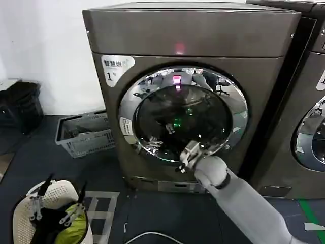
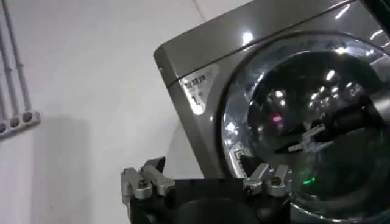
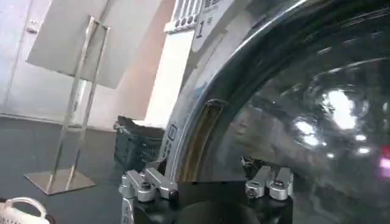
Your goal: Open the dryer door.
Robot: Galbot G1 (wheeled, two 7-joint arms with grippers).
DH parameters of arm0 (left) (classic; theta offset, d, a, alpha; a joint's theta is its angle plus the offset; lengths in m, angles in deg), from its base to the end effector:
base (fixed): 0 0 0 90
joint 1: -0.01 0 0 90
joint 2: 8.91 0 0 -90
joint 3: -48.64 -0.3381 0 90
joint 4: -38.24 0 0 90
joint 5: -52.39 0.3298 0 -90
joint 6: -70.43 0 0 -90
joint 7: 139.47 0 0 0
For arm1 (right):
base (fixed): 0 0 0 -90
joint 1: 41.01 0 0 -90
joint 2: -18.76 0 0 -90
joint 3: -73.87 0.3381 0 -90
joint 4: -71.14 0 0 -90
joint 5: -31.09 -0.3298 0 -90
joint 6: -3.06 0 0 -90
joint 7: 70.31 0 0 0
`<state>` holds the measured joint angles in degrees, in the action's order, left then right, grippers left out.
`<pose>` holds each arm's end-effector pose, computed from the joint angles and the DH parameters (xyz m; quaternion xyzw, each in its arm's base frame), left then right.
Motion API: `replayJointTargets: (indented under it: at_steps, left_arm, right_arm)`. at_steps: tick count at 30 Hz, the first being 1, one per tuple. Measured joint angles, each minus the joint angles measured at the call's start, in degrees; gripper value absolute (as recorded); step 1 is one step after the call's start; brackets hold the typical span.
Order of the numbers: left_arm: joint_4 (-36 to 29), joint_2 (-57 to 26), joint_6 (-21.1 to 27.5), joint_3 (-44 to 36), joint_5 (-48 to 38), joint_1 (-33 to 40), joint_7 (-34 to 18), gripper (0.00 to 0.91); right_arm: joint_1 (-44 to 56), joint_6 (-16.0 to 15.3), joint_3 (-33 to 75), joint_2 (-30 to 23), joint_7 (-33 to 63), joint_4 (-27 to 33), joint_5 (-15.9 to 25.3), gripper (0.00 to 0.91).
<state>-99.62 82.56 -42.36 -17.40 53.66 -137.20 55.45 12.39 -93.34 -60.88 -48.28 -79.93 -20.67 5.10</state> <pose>0.0670 0.0874 -0.2135 0.0095 0.9639 0.2056 0.1689 0.4218 0.0859 -0.1753 -0.4159 0.8981 -0.1090 0.0925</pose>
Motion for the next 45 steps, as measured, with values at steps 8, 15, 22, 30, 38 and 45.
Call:
replayJointTargets:
  at_steps: [8,15,22,30,38,45]
  left_arm:
    - [0.0,0.02,-0.03,0.01,0.18,0.0,0.05,0.907]
    - [0.0,-0.05,-0.21,0.21,0.52,-0.31,0.1,0.907]
    - [-0.02,-0.17,-0.24,0.31,0.49,-0.27,0.11,0.907]
    - [0.27,-0.42,-0.22,0.3,0.51,0.01,0.17,0.907]
    - [1.94,-2.67,0.07,2.36,-0.26,1.32,0.91,0.907]
    - [4.24,-6.42,0.47,6.63,-1.5,2.86,1.6,0.907]
  right_arm:
    - [-2.55,-0.05,-2.1,-3.26,-0.13,3.11,-0.03,0.907]
    - [-4.29,-0.08,-3.6,-5.97,-0.8,5.79,-0.03,0.907]
    - [-6.12,2.54,-5.09,-7.11,-5.2,9.08,-0.04,0.907]
    - [-7.1,12.41,-6.45,-4.61,-18.86,12.08,-5.88,0.907]
    - [-7.9,17.56,-5.72,1.8,-36.97,10.06,-12.54,0.907]
    - [-6.3,18.77,-5.07,9.39,-52.95,5.39,-21.39,0.907]
